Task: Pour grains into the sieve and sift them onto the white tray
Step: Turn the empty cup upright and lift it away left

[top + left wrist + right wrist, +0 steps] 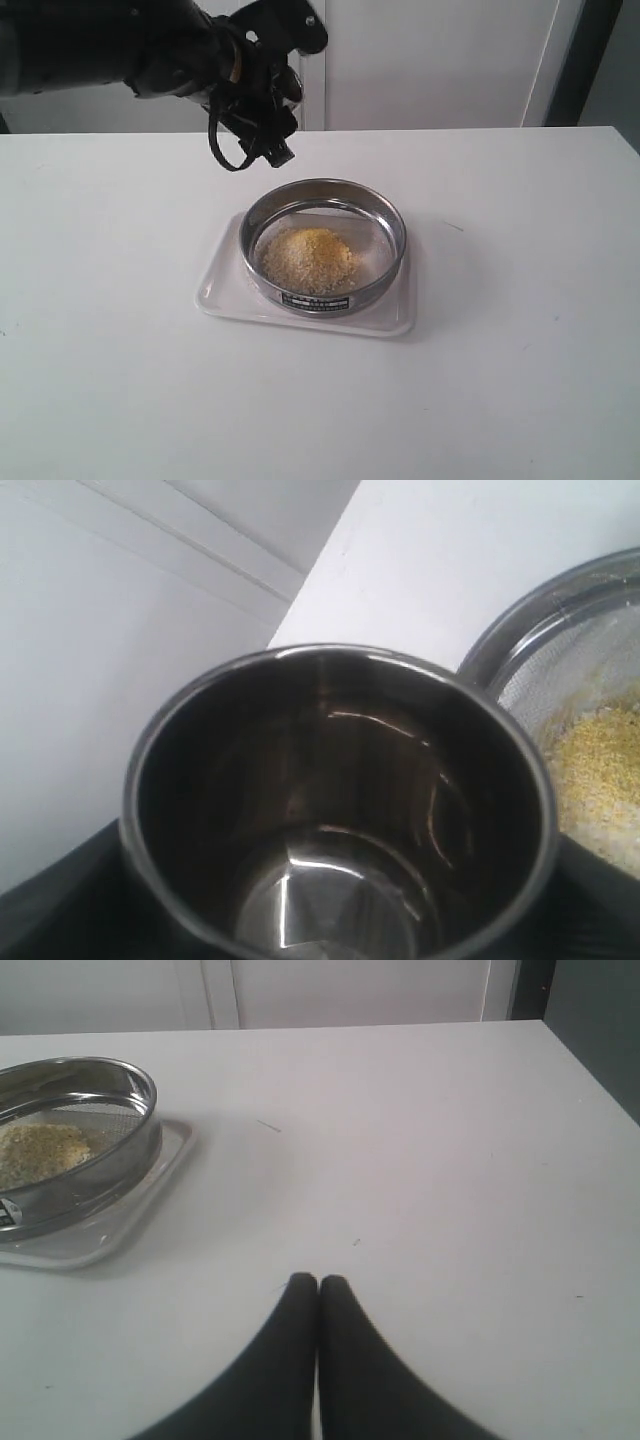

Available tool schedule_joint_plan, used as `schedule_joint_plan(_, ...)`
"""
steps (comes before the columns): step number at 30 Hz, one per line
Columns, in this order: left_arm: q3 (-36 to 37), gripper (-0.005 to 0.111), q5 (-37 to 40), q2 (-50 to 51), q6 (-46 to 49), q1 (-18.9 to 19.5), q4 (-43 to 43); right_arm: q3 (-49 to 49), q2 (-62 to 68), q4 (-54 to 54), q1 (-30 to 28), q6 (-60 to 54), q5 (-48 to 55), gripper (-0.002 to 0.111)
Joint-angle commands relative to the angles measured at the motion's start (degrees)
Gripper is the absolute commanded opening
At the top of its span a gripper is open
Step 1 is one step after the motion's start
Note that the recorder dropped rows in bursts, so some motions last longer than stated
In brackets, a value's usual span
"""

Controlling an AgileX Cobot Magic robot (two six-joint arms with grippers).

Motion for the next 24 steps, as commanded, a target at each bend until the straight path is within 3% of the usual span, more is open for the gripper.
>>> schedule_joint_plan(1, 1.6, 0.0, -4.6, -2.3, -0.5, 2.3, -5.7, 0.3, -0.4, -0.4, 0.1, -0.1, -0.7, 0.0)
schedule_joint_plan(4, 6.7, 0.0, -13.0, -3.9, -0.6, 4.7, -10.8, 0.3, -0.4, -0.4, 0.1, -0.1, -0.7, 0.0)
schedule_joint_plan(11, 22.0, 0.0, -38.3, -8.5, -6.0, 12.8, -11.7, 0.3, -0.4, -0.4, 0.1, -0.1, -0.7, 0.0)
schedule_joint_plan(16, 27.9, 0.0, -42.3, -10.4, -6.7, 18.1, -15.2, 0.3, -0.4, -0.4, 0.1, -0.1, -0.7, 0.0)
schedule_joint_plan(20, 35.8, 0.0, -57.8, -11.1, -6.7, 24.2, -21.7, 0.3, -0.4, -0.4, 0.1, -0.1, -0.7, 0.0)
schedule_joint_plan(24, 42.3, 0.0, -66.9, -11.1, -6.1, 28.8, -24.9, 0.3, -0.4, -0.4, 0.1, -0.1, -0.7, 0.0)
